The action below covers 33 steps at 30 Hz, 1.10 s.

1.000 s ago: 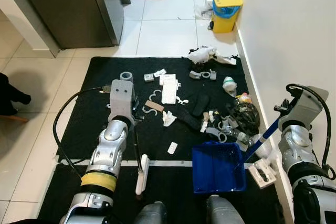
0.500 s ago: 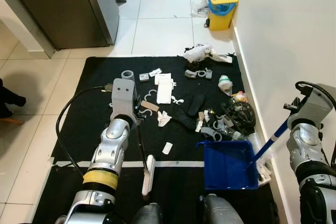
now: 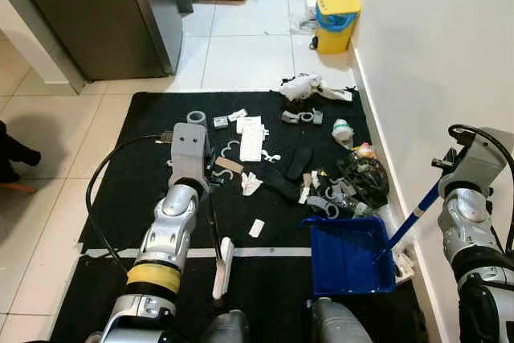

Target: Sweep floor

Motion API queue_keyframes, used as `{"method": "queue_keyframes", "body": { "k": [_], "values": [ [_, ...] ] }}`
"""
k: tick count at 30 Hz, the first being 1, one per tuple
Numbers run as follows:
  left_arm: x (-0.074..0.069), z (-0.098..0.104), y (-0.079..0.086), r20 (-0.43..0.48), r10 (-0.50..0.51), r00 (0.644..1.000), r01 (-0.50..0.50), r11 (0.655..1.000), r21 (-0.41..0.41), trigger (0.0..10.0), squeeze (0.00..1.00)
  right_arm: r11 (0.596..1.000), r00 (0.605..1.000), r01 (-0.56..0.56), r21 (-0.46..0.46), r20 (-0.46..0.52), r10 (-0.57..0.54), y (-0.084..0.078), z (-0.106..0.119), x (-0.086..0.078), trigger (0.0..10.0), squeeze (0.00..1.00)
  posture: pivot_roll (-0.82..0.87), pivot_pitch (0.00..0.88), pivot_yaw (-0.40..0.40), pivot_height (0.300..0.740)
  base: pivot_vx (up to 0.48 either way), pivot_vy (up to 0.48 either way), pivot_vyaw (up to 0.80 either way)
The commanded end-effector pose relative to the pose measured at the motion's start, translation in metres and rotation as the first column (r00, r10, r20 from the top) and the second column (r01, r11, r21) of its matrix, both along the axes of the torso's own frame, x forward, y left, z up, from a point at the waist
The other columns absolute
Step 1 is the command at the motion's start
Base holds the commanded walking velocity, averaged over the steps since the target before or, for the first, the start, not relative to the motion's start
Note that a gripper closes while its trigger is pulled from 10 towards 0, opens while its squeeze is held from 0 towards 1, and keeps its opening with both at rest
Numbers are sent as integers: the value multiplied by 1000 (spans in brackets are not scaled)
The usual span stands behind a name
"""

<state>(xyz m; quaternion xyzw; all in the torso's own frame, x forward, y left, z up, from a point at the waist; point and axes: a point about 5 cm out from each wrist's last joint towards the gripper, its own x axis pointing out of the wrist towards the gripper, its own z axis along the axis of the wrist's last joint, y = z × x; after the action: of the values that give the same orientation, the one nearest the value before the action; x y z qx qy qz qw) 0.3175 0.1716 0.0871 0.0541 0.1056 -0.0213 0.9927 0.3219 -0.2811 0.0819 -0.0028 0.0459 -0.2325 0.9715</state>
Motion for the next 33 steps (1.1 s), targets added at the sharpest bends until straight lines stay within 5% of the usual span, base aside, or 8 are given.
{"method": "queue_keyframes", "body": {
  "k": [1,20,33],
  "values": [
    [1,1,1,21,7,1000,-8,1000,26,10000,0,1000,1000,-18,-11,5,18,3,1,2,10000,0,6,89,-21,740,0,0,0],
    [6,6,-3,52,22,998,-25,997,68,10000,0,989,989,-113,99,-83,121,25,-19,4,10000,0,22,49,-110,740,0,0,0],
    [10,3,-8,19,-26,999,24,996,87,10000,0,991,994,-84,102,-66,91,17,-10,7,10000,0,-8,79,-42,740,0,0,0]
  ]
}}
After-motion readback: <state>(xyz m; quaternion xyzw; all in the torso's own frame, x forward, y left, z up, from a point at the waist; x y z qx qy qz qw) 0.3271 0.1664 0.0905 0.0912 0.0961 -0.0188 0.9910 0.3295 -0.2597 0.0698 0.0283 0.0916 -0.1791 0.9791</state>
